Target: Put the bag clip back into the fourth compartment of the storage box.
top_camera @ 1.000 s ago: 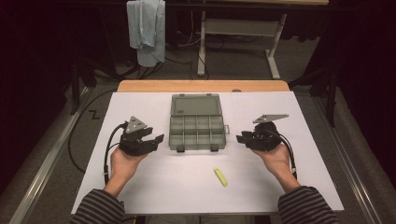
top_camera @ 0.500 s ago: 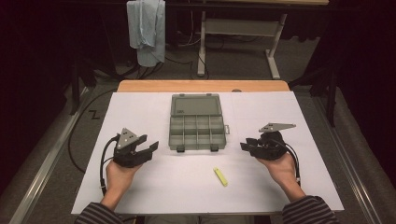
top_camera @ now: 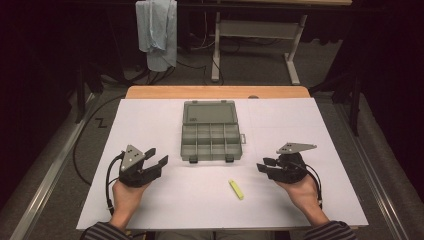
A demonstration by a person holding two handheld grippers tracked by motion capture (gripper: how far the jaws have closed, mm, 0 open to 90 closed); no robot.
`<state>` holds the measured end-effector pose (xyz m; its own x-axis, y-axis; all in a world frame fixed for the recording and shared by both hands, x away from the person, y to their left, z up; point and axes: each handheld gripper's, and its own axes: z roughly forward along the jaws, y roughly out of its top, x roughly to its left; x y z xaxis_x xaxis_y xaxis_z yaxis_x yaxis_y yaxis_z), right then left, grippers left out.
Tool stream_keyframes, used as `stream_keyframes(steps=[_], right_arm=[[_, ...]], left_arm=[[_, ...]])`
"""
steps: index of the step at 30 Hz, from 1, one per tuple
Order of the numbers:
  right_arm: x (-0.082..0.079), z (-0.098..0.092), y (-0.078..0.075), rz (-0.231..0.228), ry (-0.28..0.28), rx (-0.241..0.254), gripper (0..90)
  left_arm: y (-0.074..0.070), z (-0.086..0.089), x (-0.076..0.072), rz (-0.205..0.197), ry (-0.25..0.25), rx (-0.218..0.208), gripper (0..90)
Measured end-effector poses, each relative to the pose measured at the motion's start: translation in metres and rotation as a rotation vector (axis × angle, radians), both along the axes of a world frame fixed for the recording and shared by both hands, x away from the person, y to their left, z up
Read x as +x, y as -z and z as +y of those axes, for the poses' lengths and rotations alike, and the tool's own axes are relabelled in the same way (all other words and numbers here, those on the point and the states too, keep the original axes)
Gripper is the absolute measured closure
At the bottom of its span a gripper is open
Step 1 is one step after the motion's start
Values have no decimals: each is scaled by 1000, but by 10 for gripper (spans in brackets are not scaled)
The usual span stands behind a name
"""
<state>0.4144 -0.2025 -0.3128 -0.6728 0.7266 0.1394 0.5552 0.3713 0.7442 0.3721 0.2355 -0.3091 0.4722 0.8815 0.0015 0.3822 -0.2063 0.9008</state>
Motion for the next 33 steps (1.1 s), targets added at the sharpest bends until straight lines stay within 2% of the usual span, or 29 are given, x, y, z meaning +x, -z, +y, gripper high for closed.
stream_keyframes(steps=[8,11,17,21,25,33], right_arm=[[-8,2,9,21,-18,-2,641],[-11,6,9,34,-37,-21,648],[-15,18,9,50,-86,-54,649],[-14,28,11,80,-119,-83,651],[-17,43,12,96,-161,-111,651],[-18,57,15,129,-185,-152,657]], left_arm=[[5,5,-3,-1,-17,6,459],[8,6,-1,12,-18,1,459],[10,6,-2,12,-16,6,458],[12,5,0,28,-11,9,458],[12,5,-1,26,-7,5,458],[14,3,0,35,1,19,454]])
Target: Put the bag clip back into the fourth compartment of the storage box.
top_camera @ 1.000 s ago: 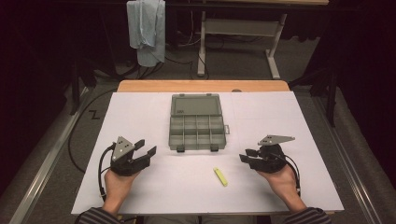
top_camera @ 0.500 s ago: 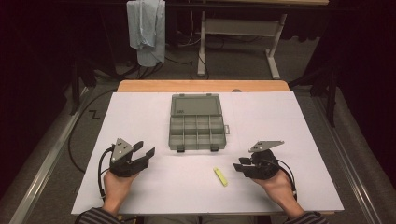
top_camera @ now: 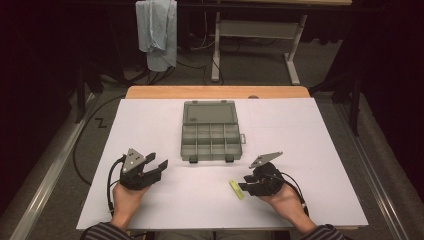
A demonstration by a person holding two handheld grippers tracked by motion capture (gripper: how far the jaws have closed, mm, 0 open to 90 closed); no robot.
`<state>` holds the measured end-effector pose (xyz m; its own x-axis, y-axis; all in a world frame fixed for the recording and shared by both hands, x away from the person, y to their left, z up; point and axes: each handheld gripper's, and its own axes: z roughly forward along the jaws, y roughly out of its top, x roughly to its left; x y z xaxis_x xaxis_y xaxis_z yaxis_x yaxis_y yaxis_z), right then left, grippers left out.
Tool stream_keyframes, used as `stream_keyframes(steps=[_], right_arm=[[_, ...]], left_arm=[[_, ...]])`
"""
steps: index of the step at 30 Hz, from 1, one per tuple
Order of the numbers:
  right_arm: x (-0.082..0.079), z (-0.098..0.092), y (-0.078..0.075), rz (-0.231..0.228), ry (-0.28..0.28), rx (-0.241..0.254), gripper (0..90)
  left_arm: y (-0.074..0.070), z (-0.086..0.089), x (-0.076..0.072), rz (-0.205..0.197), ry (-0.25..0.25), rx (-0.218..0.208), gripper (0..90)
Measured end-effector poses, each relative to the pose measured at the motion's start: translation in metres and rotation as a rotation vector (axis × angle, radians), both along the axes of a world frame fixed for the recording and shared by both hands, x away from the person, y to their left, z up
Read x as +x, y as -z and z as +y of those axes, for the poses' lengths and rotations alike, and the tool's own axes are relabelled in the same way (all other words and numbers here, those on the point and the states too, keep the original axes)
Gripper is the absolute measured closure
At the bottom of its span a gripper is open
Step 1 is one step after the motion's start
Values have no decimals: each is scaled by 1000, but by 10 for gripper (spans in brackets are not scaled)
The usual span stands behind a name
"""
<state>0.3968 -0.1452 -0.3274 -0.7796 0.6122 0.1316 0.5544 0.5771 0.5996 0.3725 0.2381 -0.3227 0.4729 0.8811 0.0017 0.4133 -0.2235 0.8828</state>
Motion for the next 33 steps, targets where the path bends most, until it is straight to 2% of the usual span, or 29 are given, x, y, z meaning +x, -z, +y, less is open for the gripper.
stream_keyframes(steps=[11,23,33], right_arm=[[-1,18,-4,10,-57,-40,659],[2,30,2,40,-81,-110,660],[2,31,4,36,-96,-145,751]], left_arm=[[0,-1,0,2,2,3,452],[-1,0,-1,-8,-2,3,450],[0,-1,-1,-7,2,6,450]])
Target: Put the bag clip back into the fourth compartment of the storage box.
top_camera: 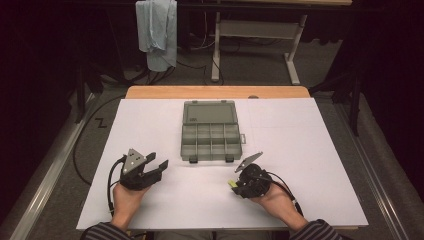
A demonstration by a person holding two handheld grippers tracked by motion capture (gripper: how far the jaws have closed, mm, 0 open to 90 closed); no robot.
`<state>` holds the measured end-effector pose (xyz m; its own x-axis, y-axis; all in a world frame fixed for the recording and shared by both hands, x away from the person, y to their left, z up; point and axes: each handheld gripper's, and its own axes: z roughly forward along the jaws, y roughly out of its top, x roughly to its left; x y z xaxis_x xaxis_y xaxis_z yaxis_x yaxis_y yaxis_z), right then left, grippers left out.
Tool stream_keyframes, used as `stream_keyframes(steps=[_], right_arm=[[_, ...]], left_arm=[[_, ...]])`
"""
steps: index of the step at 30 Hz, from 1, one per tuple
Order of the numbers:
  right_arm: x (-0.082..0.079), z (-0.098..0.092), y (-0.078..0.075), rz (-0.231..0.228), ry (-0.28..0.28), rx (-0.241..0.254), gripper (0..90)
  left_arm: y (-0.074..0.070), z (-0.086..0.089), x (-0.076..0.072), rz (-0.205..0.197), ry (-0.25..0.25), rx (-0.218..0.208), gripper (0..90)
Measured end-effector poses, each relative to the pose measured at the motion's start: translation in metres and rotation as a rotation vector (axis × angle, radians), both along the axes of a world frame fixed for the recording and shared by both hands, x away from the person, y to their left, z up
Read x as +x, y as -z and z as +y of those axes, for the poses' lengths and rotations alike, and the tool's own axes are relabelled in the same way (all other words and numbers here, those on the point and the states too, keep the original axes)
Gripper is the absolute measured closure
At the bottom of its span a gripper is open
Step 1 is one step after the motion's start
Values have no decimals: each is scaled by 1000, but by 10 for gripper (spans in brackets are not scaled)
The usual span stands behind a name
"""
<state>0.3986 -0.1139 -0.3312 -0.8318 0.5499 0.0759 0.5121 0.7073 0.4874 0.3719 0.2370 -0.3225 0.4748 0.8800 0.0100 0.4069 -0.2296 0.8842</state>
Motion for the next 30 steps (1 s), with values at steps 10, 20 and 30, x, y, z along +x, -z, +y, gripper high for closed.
stream_keyframes(steps=[10,20,30], right_arm=[[-2,0,0,-20,-23,-16,799],[2,-5,-6,-19,-26,16,800],[13,-13,-21,-35,5,49,800]], left_arm=[[0,0,0,-4,0,10,449],[0,-2,-1,-8,6,18,450],[0,-1,-1,-8,5,16,451]])
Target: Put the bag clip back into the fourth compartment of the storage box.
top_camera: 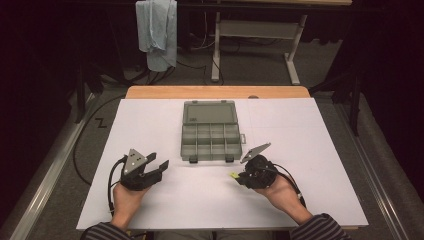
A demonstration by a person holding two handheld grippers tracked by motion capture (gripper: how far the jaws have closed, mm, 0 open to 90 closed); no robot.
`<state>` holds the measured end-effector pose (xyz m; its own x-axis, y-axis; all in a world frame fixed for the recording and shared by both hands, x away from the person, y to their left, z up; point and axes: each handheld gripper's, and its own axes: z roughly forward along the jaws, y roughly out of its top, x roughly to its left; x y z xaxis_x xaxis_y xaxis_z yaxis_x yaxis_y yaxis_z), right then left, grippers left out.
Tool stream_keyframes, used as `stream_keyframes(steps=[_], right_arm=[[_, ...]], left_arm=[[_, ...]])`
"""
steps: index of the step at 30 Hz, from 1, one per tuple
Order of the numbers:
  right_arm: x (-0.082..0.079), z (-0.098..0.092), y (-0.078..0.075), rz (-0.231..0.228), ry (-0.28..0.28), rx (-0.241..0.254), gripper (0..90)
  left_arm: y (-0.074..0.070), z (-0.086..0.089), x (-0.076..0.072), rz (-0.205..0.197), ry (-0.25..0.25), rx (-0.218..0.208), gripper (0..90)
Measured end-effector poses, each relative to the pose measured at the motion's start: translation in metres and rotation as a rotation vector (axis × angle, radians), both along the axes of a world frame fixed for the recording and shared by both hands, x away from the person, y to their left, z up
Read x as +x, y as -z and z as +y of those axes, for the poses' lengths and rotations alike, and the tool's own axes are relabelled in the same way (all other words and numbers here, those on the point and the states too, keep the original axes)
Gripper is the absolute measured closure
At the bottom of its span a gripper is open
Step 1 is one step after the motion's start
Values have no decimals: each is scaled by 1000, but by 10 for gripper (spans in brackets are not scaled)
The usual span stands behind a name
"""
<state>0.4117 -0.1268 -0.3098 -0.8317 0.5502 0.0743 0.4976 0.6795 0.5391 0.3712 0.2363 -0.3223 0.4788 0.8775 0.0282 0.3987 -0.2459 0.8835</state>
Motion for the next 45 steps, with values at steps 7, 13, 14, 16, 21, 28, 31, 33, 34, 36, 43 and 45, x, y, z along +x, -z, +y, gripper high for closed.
stream_keyframes(steps=[7,13,14,16,21,28,31,33,34,36,43,45], right_arm=[[9,-2,-12,-16,19,21,799],[18,-2,-19,-28,36,25,800],[20,-2,-20,-32,36,27,800],[22,-3,-22,-35,44,26,800],[29,-3,-25,-33,49,20,799],[37,-3,-34,-35,54,12,799],[41,-3,-36,-34,63,8,799],[43,-3,-37,-33,64,7,799],[45,-2,-37,-31,67,9,799],[48,-2,-38,-30,68,8,799],[60,-2,-39,-16,100,11,799],[63,-2,-39,-13,101,12,799]], left_arm=[[0,0,0,-1,6,-10,451],[0,0,0,0,5,-13,451],[0,0,0,-1,6,-13,451],[0,0,0,-1,6,-13,451],[0,0,0,1,5,-12,451],[0,0,0,1,6,-12,451],[0,1,0,0,5,-13,451],[0,1,0,2,5,-14,451],[0,1,0,2,6,-13,451],[0,1,0,2,6,-13,451],[0,1,1,2,4,-13,451],[0,1,1,2,4,-13,451]])
